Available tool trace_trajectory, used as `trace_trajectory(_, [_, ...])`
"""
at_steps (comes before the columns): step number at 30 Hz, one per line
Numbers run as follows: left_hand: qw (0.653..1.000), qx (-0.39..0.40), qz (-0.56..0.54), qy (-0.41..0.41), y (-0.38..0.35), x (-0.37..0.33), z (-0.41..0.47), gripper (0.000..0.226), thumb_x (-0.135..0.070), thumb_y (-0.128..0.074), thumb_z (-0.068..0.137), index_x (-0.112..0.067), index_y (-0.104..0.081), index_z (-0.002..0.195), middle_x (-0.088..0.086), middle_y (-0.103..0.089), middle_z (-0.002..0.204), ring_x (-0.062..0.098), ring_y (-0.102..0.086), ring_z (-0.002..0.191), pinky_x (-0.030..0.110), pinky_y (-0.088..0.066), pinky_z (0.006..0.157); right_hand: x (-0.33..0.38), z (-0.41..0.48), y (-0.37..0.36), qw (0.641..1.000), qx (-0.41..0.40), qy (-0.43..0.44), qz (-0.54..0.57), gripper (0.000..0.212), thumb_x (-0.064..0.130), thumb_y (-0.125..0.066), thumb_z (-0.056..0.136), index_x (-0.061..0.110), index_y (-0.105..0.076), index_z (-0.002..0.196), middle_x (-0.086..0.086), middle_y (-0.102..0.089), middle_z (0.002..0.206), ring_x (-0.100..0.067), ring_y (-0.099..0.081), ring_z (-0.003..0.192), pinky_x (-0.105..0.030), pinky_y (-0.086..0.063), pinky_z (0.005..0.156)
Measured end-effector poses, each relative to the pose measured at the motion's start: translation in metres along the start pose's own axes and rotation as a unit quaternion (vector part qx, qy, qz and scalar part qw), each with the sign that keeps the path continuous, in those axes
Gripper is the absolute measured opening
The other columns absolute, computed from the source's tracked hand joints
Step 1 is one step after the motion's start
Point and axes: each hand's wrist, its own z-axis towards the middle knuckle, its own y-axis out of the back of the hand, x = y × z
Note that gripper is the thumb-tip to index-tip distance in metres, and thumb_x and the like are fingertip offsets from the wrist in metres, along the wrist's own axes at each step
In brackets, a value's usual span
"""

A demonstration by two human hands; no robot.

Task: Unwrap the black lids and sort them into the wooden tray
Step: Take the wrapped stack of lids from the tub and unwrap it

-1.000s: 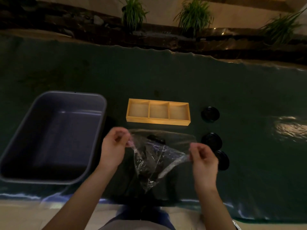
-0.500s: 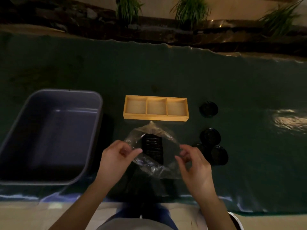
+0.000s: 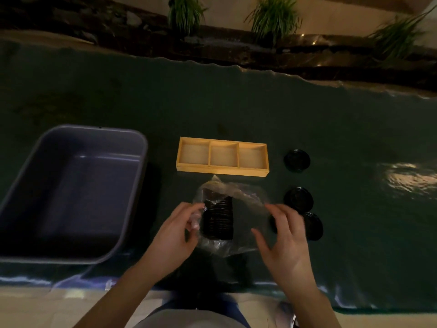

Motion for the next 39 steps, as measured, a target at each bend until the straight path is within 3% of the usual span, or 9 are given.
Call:
trace_trajectory(4, [1.000,0.004,0.009,-0.013,-0.004,-0.004,-0.002,0.063,-0.001,-0.067,0.089,-0.031,-0.049,0.141,-0.025,-0.049,0.128,-0.005,-0.058,0.115,0.021,-0.052,0.100,0.014,0.014,-0.002,0.992,-0.010,0.117,0.039,0.018,0.008,-0.071,0.093,0.008,-0.074,0.111,-0.005,-0.068,0.113,-0.014,-0.063,0.102,-0.020,-0.048,0.096])
trace_trajectory(10, [1.000,-0.009,0.022,0.009,-0.006,-0.009,0.004,0.066,-0.004,-0.068,0.089,-0.032,-0.046,0.146,-0.019,-0.050,0.128,-0.002,-0.059,0.111,0.024,-0.053,0.098,0.037,0.062,-0.033,0.932,0.324,0.107,-0.121,0.012,0.024,-0.061,0.099,0.016,-0.065,0.107,-0.005,-0.069,0.108,-0.026,-0.070,0.093,-0.037,-0.056,0.075])
trace_trajectory(13, [0.999,-0.016,0.023,0.027,-0.008,-0.013,0.007,0.070,-0.004,-0.066,0.089,-0.031,-0.043,0.149,-0.017,-0.050,0.127,0.001,-0.061,0.102,0.026,-0.055,0.093,0.033,0.067,-0.060,0.908,0.388,0.096,-0.127,0.047,0.033,-0.073,0.090,0.014,-0.057,0.131,-0.010,-0.060,0.132,-0.030,-0.062,0.119,-0.041,-0.053,0.094])
trace_trajectory(17, [0.998,-0.021,0.032,0.042,-0.011,-0.017,0.009,0.072,-0.006,-0.067,0.090,-0.033,-0.040,0.150,-0.020,-0.048,0.124,0.001,-0.061,0.098,0.022,-0.056,0.087,0.013,0.068,-0.100,0.852,0.470,0.114,-0.200,0.119,0.054,-0.077,0.082,0.020,0.004,0.163,-0.017,0.015,0.171,-0.041,0.010,0.157,-0.054,-0.007,0.128])
trace_trajectory(20, [0.998,-0.024,0.037,0.050,-0.013,-0.020,0.011,0.071,-0.008,-0.067,0.090,-0.033,-0.039,0.151,-0.020,-0.049,0.121,0.001,-0.061,0.095,0.024,-0.057,0.084,-0.005,0.070,-0.127,0.836,0.478,0.130,-0.237,0.129,0.062,-0.074,0.081,0.025,0.021,0.160,-0.018,0.035,0.164,-0.043,0.030,0.151,-0.056,0.008,0.126])
trace_trajectory(24, [0.998,-0.022,0.035,0.050,-0.014,-0.026,0.014,0.068,-0.007,-0.066,0.091,-0.032,-0.042,0.149,-0.018,-0.050,0.119,0.004,-0.062,0.091,0.027,-0.058,0.084,-0.020,0.071,-0.145,0.849,0.465,0.137,-0.210,0.123,0.065,-0.070,0.081,0.026,0.014,0.162,-0.020,0.032,0.165,-0.045,0.027,0.151,-0.055,0.009,0.124])
trace_trajectory(30, [0.998,-0.028,0.026,0.053,-0.016,-0.031,0.015,0.063,-0.008,-0.068,0.091,-0.028,-0.046,0.146,-0.015,-0.052,0.117,0.004,-0.061,0.094,0.027,-0.057,0.087,-0.023,0.079,-0.151,0.873,0.397,0.155,-0.236,0.119,0.067,-0.074,0.072,0.025,-0.007,0.161,-0.019,-0.015,0.162,-0.044,-0.016,0.149,-0.058,-0.011,0.123])
trace_trajectory(34, [0.998,-0.042,0.022,0.043,-0.018,-0.032,0.017,0.060,-0.005,-0.067,0.090,-0.027,-0.050,0.143,-0.014,-0.053,0.114,0.005,-0.063,0.093,0.024,-0.058,0.083,-0.020,0.076,-0.156,0.870,0.403,0.181,-0.217,0.107,0.057,-0.077,0.075,0.029,-0.017,0.158,-0.020,-0.008,0.164,-0.049,-0.008,0.151,-0.065,-0.011,0.123])
trace_trajectory(39, [0.996,-0.058,0.016,0.059,-0.017,-0.029,0.021,0.060,-0.002,-0.065,0.090,-0.025,-0.050,0.144,-0.012,-0.054,0.110,0.005,-0.063,0.090,0.014,-0.054,0.073,-0.023,0.063,-0.171,0.871,0.414,0.172,-0.199,0.096,0.054,-0.072,0.082,0.043,-0.011,0.156,-0.015,0.004,0.165,-0.051,-0.008,0.148,-0.066,-0.036,0.111])
